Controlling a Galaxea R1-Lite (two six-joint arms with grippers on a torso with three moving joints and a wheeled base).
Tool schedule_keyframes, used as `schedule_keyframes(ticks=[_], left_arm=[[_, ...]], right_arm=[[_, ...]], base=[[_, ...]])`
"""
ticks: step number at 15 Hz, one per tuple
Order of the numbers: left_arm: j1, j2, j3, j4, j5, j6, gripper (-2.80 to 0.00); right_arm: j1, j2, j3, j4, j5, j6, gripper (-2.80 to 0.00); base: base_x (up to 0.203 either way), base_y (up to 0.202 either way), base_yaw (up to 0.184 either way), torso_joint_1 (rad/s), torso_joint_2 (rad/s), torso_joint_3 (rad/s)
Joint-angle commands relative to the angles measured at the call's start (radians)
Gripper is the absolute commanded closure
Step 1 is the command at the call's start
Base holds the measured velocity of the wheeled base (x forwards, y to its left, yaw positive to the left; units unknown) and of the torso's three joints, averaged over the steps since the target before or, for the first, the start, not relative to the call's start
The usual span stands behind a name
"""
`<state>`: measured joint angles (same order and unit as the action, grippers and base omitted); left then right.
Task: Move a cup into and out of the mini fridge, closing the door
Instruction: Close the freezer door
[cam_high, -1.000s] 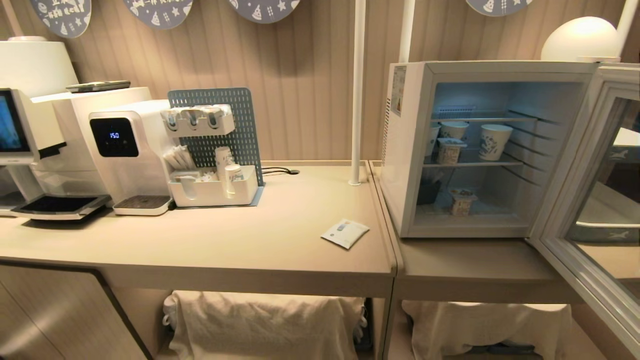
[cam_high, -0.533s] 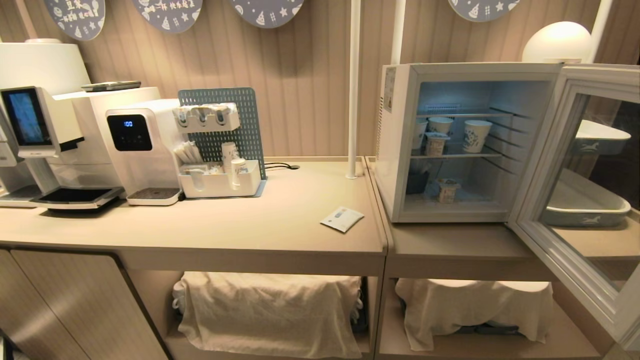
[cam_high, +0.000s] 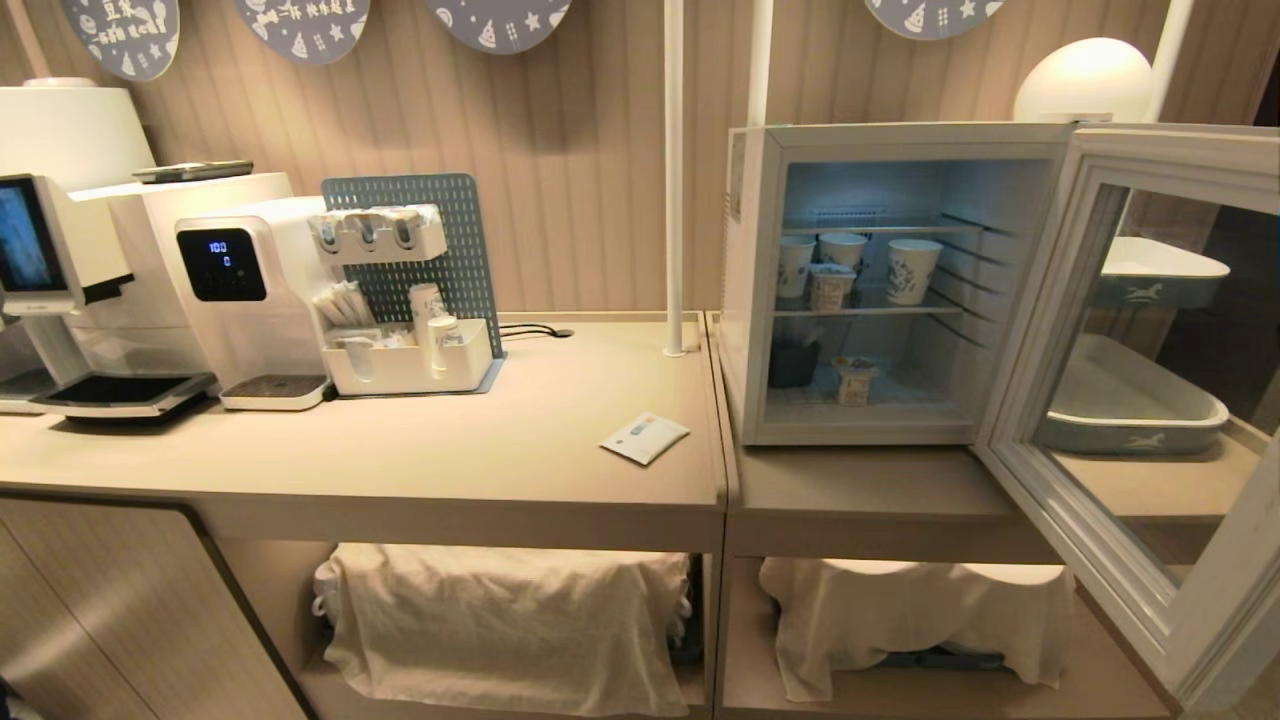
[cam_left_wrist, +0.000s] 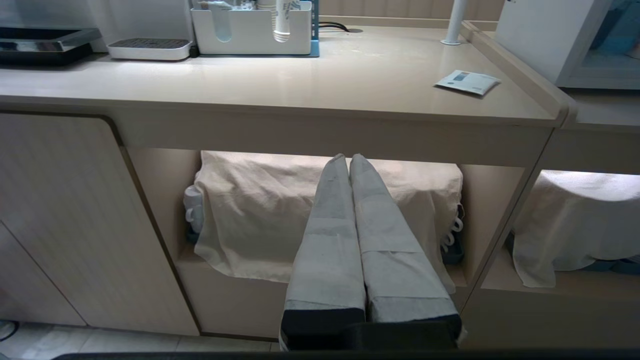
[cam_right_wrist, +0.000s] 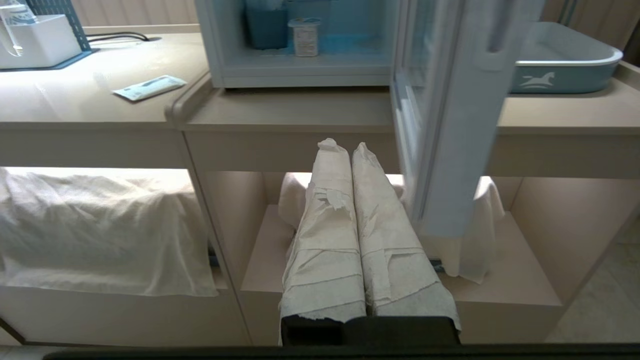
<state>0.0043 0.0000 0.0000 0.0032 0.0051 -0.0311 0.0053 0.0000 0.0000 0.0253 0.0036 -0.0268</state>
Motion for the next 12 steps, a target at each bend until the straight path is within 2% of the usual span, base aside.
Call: schedule_keyframes(ticks=[1, 12], left_arm=[[0.0, 0.002, 0.002, 0.0, 0.001, -0.001, 0.0], [0.0, 0.002, 0.002, 0.0, 0.001, -0.001, 0.0]], right_arm=[[0.001, 0.002, 0.0, -0.001, 0.001, -0.001, 0.0], [0.001, 0.002, 0.0, -0.001, -0.001, -0.001, 0.0]], base=[[0.0, -0.192, 0.0, 0.004, 0.0, 0.002], [0.0, -0.192, 0.0, 0.001, 0.0, 0.001]])
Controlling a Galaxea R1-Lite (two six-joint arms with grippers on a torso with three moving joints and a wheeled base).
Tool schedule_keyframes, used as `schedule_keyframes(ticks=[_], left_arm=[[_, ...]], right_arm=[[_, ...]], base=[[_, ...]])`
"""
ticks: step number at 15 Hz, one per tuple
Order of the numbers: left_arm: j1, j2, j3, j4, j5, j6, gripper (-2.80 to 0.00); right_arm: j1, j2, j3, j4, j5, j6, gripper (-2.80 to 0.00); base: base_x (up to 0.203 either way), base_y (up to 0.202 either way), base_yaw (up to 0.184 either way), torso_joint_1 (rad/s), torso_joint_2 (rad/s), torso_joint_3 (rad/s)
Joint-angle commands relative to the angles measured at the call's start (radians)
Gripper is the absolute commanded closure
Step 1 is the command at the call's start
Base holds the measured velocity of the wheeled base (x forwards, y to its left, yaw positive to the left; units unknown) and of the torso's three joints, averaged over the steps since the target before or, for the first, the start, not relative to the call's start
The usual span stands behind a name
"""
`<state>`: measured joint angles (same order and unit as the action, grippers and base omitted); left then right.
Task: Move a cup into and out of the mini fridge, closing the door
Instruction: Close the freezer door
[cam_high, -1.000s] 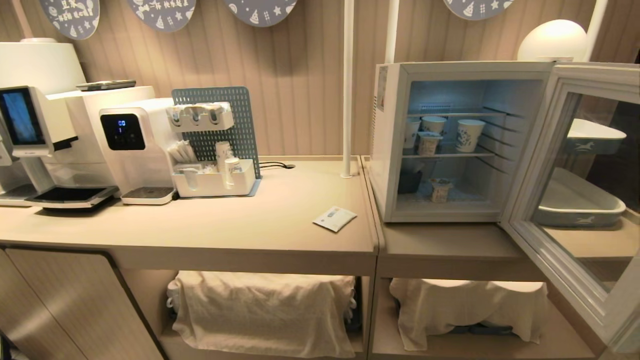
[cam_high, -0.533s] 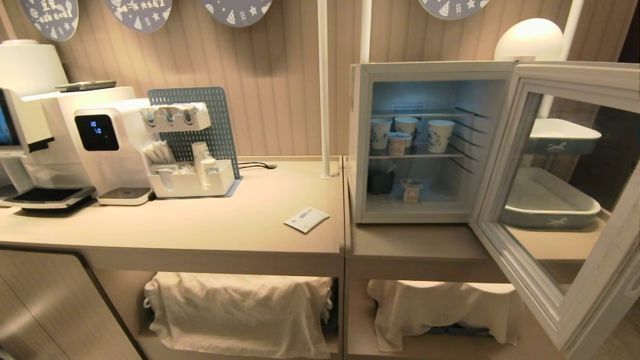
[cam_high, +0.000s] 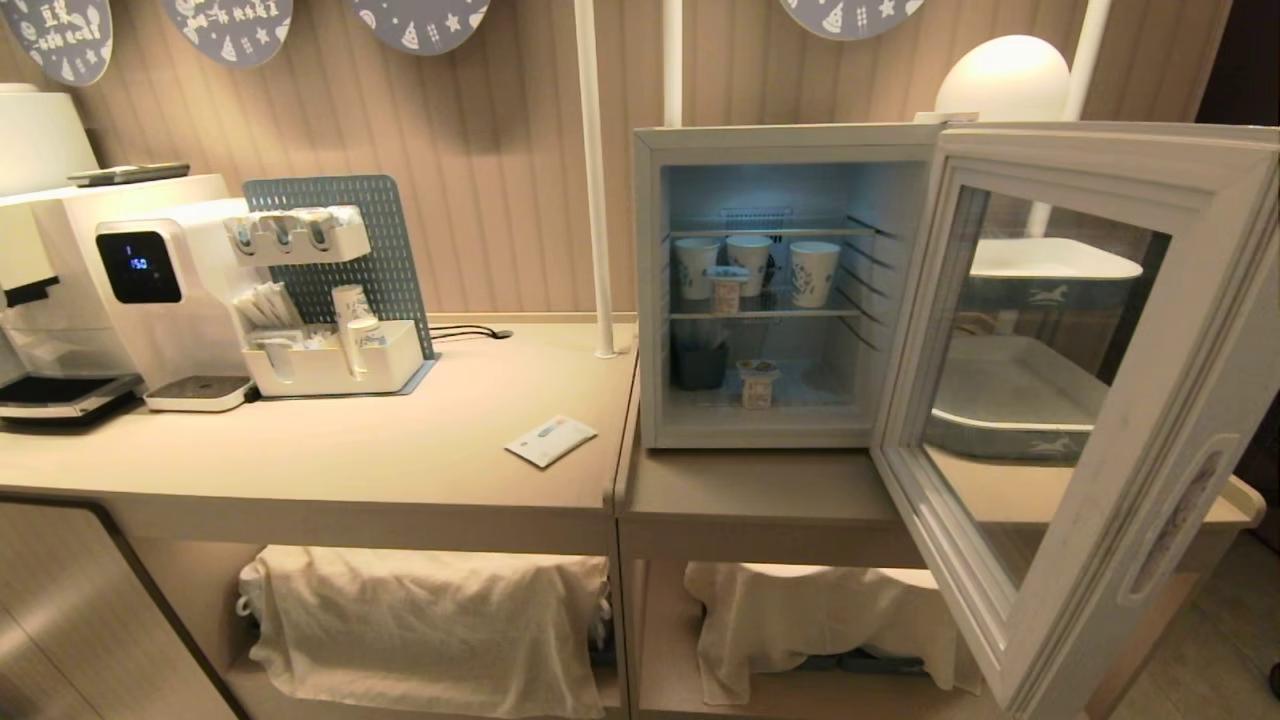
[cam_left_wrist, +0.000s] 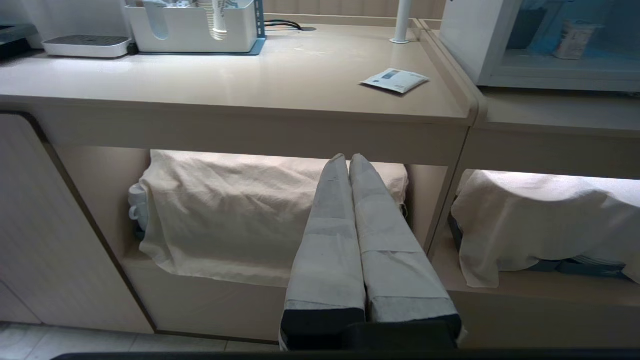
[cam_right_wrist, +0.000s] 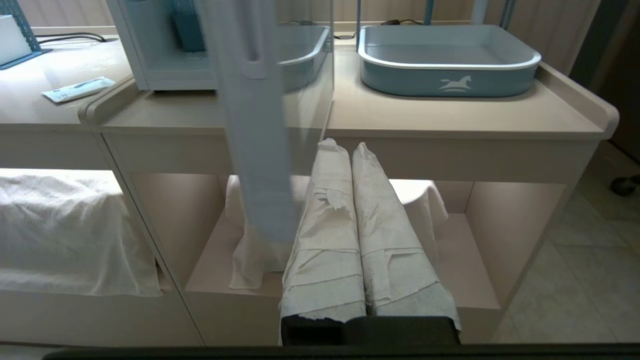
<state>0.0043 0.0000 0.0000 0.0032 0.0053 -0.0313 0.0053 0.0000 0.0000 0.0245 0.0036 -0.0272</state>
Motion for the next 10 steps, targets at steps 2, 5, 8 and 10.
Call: schedule_keyframes(ticks=[2, 5, 8, 10], left_arm=[[0.0, 0.002, 0.002, 0.0, 0.001, -0.001, 0.0], [0.0, 0.002, 0.002, 0.0, 0.001, -0.001, 0.0], [0.0, 0.002, 0.002, 0.0, 0.001, -0.001, 0.0], [0.0, 0.002, 0.002, 0.0, 0.001, -0.001, 0.0]], right_arm=[[0.001, 0.002, 0.0, 0.001, 0.0, 0.0, 0.0], [0.0, 0.002, 0.0, 0.0, 0.0, 0.0, 0.0], [0.001, 0.0, -0.002, 0.002, -0.001, 0.0, 0.0], [0.0, 0.005, -0.021, 0.023, -0.003, 0.0, 0.0]], base=[[0.0, -0.191, 0.0, 0.0, 0.0, 0.0], [0.0, -0.192, -0.001, 0.002, 0.0, 0.003], [0.0, -0.168, 0.004, 0.001, 0.0, 0.003], [0.0, -0.04, -0.001, 0.002, 0.0, 0.001]])
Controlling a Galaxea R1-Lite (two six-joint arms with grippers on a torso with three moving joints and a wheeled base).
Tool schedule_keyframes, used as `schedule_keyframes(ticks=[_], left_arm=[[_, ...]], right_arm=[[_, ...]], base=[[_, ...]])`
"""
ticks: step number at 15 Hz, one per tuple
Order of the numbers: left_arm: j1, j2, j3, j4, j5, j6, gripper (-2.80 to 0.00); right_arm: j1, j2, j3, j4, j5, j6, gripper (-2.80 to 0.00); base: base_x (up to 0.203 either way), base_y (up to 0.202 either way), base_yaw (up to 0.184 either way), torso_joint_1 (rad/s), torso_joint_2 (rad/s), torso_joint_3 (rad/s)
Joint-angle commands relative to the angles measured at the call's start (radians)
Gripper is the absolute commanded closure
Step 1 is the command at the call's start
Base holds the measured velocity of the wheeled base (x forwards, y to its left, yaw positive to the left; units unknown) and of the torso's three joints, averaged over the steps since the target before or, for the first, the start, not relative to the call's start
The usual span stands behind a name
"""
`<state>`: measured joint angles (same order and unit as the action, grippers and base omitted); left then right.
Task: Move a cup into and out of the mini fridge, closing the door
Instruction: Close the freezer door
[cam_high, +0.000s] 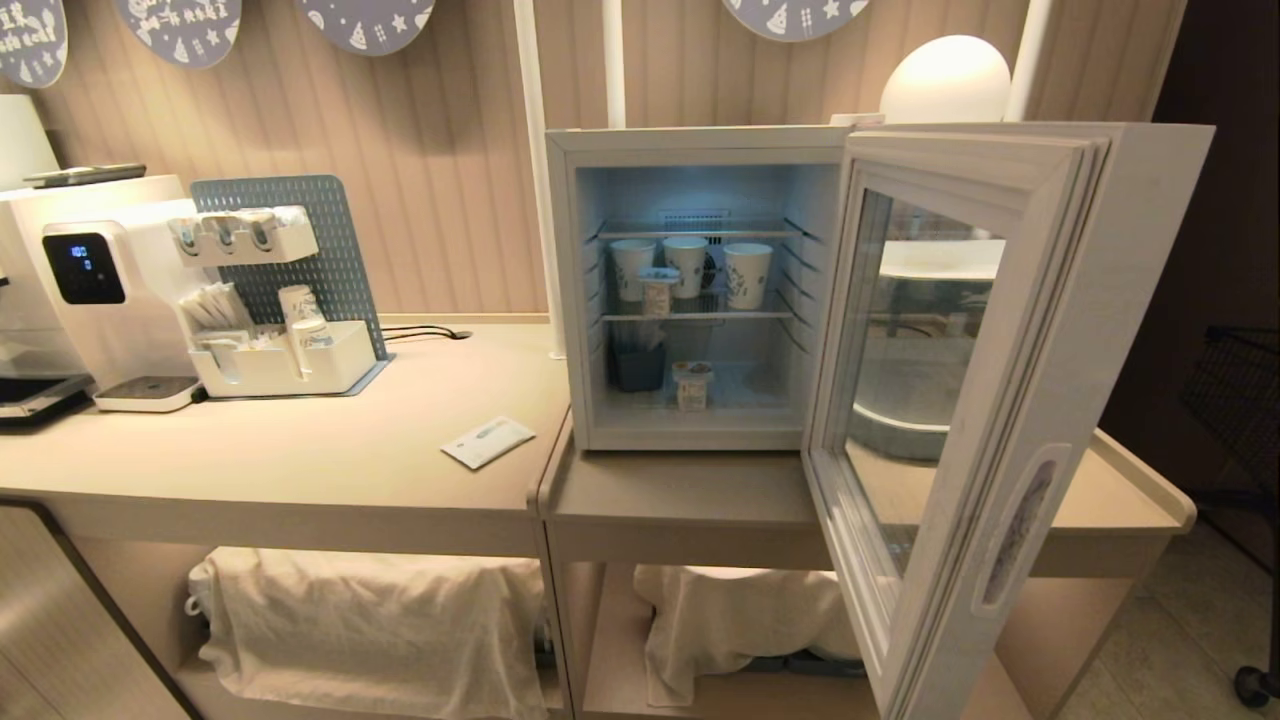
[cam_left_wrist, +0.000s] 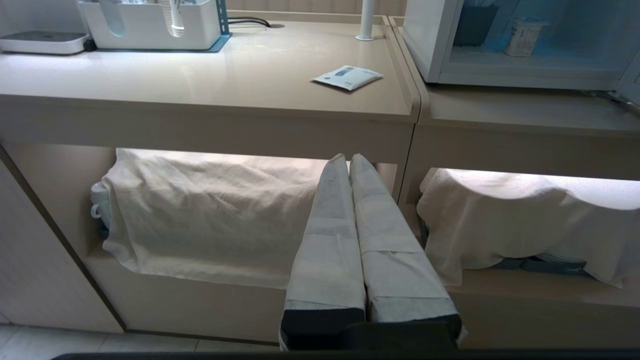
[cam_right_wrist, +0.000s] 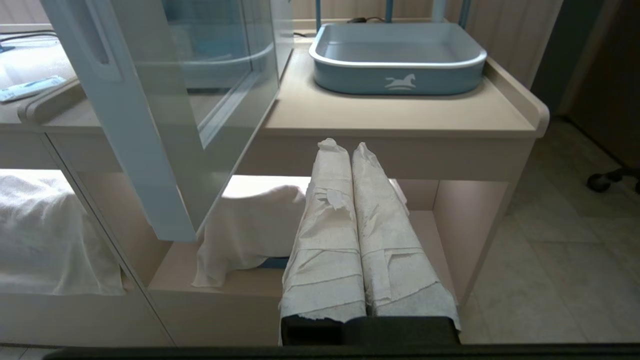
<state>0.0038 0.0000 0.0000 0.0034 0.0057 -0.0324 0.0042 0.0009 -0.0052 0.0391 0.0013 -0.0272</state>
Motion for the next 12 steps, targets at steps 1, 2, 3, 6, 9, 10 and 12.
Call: schedule_keyframes(ticks=[1, 2, 3, 6, 9, 10, 12], left_arm=[[0.001, 0.002, 0.002, 0.0, 0.002, 0.0, 0.0], [0.0, 0.002, 0.002, 0.0, 0.0, 0.0, 0.0], [0.001, 0.002, 0.002, 0.0, 0.0, 0.0, 0.0], [0.001, 0.002, 0.002, -0.001, 0.0, -0.001, 0.0], [0.001, 0.002, 0.002, -0.001, 0.0, -0.001, 0.0], [0.001, 0.002, 0.002, 0.0, 0.0, -0.001, 0.0], [0.001, 0.002, 0.002, 0.0, 0.0, -0.001, 0.0]], right_arm=[[0.001, 0.023, -0.06, 0.022, 0.003, 0.02, 0.0], [0.001, 0.073, -0.133, 0.04, 0.008, 0.073, 0.0], [0.007, 0.156, -0.209, 0.059, 0.013, 0.136, 0.0], [0.038, 0.582, -0.361, 0.072, 0.032, 0.267, 0.0], [0.018, 1.069, -0.453, -0.08, 0.149, 0.333, 0.0], [-0.001, 1.2, -0.486, -0.132, 0.218, 0.347, 0.0], [-0.041, 1.432, -0.571, -0.227, 0.436, 0.372, 0.0]], base=[[0.0, 0.0, 0.0, 0.0, 0.0, 0.0], [0.0, 0.0, 0.0, 0.0, 0.0, 0.0], [0.0, 0.0, 0.0, 0.0, 0.0, 0.0], [0.0, 0.0, 0.0, 0.0, 0.0, 0.0], [0.0, 0.0, 0.0, 0.0, 0.0, 0.0], [0.0, 0.0, 0.0, 0.0, 0.0, 0.0], [0.0, 0.0, 0.0, 0.0, 0.0, 0.0]])
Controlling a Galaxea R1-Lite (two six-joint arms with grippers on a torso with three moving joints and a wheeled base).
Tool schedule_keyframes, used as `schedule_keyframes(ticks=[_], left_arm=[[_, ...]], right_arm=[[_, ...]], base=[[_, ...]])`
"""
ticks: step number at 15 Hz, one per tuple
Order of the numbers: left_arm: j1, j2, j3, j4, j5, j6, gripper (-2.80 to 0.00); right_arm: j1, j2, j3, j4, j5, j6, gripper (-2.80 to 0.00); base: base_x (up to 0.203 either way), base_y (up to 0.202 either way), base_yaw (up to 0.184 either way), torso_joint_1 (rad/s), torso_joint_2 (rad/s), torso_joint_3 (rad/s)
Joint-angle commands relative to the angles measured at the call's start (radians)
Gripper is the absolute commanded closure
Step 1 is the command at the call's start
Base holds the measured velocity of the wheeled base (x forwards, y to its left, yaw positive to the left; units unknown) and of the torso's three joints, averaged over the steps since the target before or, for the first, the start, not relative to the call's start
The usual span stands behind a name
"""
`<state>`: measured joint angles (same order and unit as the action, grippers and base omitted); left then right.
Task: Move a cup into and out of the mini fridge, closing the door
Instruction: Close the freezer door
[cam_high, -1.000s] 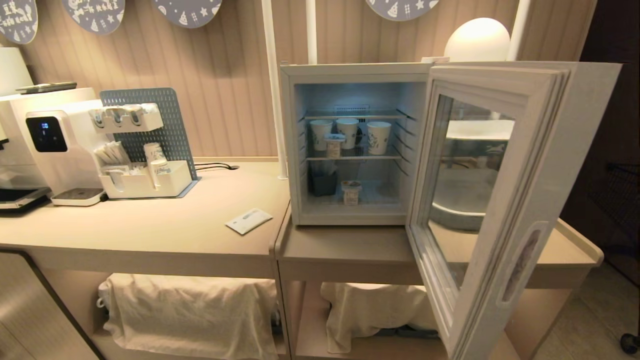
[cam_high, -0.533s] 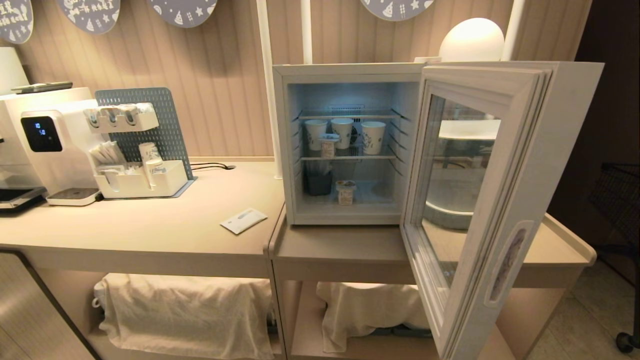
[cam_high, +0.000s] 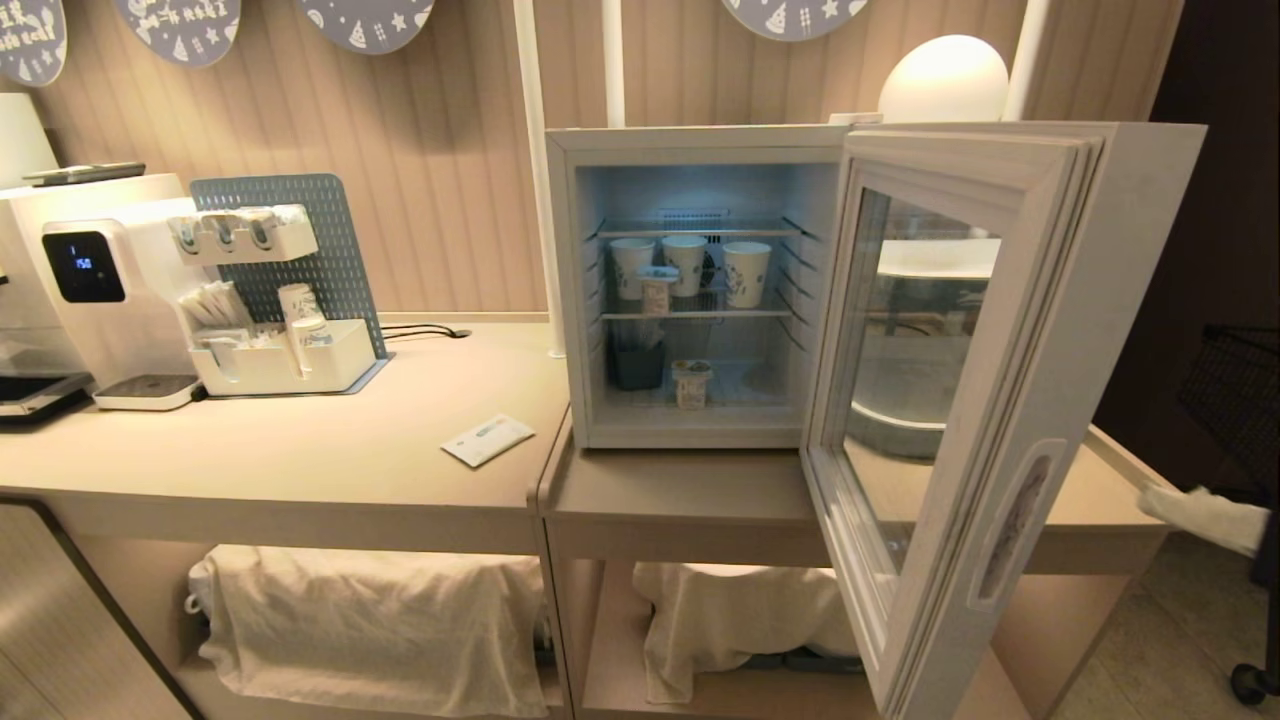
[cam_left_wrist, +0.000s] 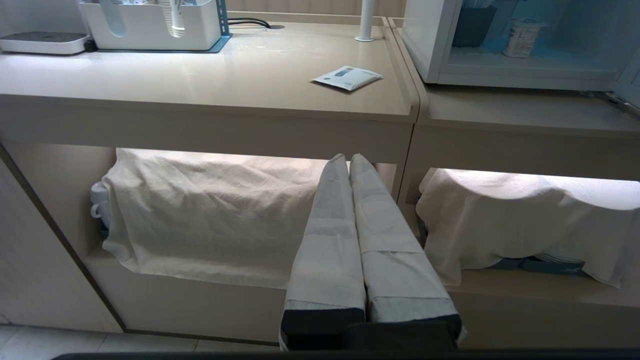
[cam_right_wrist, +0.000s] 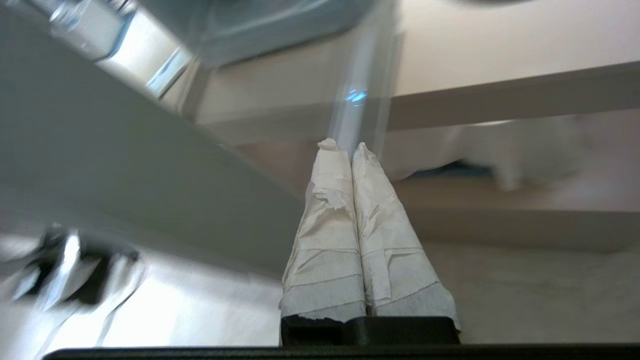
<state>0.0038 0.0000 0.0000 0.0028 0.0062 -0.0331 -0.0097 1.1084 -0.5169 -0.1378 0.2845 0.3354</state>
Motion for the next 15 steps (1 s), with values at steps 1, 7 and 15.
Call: schedule_keyframes(ticks=[1, 7, 15], left_arm=[[0.001, 0.002, 0.002, 0.0, 0.001, -0.001, 0.0], [0.001, 0.002, 0.002, 0.0, 0.001, -0.001, 0.0], [0.001, 0.001, 0.002, 0.0, 0.001, -0.004, 0.0]], right_arm=[[-0.041, 0.4, -0.101, -0.083, 0.3, 0.02, 0.0], [0.173, 0.493, -0.248, -0.049, 0.494, 0.062, 0.0], [0.59, 0.749, -0.73, 0.038, -0.473, 0.094, 0.0]], base=[[0.0, 0.0, 0.0, 0.0, 0.0, 0.0], [0.0, 0.0, 0.0, 0.0, 0.0, 0.0], [0.0, 0.0, 0.0, 0.0, 0.0, 0.0]])
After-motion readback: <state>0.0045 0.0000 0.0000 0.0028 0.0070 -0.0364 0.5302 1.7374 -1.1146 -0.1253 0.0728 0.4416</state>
